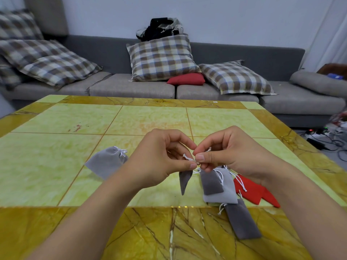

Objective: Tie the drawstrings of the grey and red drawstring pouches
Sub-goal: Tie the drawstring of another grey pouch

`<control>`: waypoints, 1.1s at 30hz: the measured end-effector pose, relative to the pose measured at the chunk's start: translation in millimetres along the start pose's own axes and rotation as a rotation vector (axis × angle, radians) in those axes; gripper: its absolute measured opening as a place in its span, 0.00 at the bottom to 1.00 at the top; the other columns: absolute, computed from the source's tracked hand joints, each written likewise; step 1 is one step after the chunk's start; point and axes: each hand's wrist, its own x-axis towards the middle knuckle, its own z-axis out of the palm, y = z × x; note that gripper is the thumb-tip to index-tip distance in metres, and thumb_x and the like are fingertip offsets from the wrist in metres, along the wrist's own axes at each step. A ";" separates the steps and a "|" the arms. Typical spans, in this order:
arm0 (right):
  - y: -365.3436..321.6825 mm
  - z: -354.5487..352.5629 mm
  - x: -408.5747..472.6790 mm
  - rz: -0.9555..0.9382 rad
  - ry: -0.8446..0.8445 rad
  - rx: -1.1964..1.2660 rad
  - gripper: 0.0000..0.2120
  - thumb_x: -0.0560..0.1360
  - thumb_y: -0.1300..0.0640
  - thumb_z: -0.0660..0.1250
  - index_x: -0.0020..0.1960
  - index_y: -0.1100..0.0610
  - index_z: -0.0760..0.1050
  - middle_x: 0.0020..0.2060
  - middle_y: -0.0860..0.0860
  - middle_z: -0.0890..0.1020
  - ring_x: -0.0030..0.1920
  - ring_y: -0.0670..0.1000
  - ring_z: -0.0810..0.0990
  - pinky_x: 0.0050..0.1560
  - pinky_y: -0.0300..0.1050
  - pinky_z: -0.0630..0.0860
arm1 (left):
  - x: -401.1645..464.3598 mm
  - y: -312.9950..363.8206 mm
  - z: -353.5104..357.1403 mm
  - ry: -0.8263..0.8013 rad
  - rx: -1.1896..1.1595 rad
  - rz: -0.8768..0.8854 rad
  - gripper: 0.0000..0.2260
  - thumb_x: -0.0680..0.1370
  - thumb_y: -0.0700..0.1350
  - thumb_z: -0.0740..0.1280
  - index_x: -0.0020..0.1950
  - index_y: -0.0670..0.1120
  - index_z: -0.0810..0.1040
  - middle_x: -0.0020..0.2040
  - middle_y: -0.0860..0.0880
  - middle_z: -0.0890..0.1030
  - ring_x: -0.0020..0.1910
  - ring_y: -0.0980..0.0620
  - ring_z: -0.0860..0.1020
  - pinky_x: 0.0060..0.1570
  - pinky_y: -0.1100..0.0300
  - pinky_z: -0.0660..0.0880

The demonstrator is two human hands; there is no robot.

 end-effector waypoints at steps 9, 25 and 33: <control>1.1 3.7 1.0 0.121 0.037 0.278 0.08 0.67 0.63 0.73 0.45 0.64 0.81 0.31 0.60 0.82 0.30 0.51 0.81 0.32 0.38 0.79 | 1.4 0.0 3.0 0.092 -0.004 0.079 0.11 0.69 0.36 0.78 0.47 0.44 0.82 0.37 0.46 0.85 0.38 0.44 0.84 0.45 0.49 0.81; 4.0 20.6 4.1 -0.040 0.187 0.378 0.09 0.68 0.59 0.72 0.44 0.63 0.83 0.35 0.57 0.82 0.33 0.49 0.77 0.34 0.37 0.76 | 3.2 -0.1 9.6 0.260 -0.386 0.059 0.12 0.66 0.41 0.74 0.48 0.42 0.85 0.43 0.43 0.86 0.45 0.47 0.85 0.46 0.64 0.80; -1.6 18.7 1.0 -0.160 0.196 0.179 0.05 0.74 0.65 0.70 0.47 0.62 0.84 0.37 0.54 0.86 0.38 0.47 0.82 0.41 0.38 0.78 | 3.7 -0.8 13.3 0.373 -0.378 0.070 0.05 0.71 0.35 0.73 0.46 0.37 0.84 0.40 0.42 0.86 0.41 0.49 0.85 0.44 0.62 0.81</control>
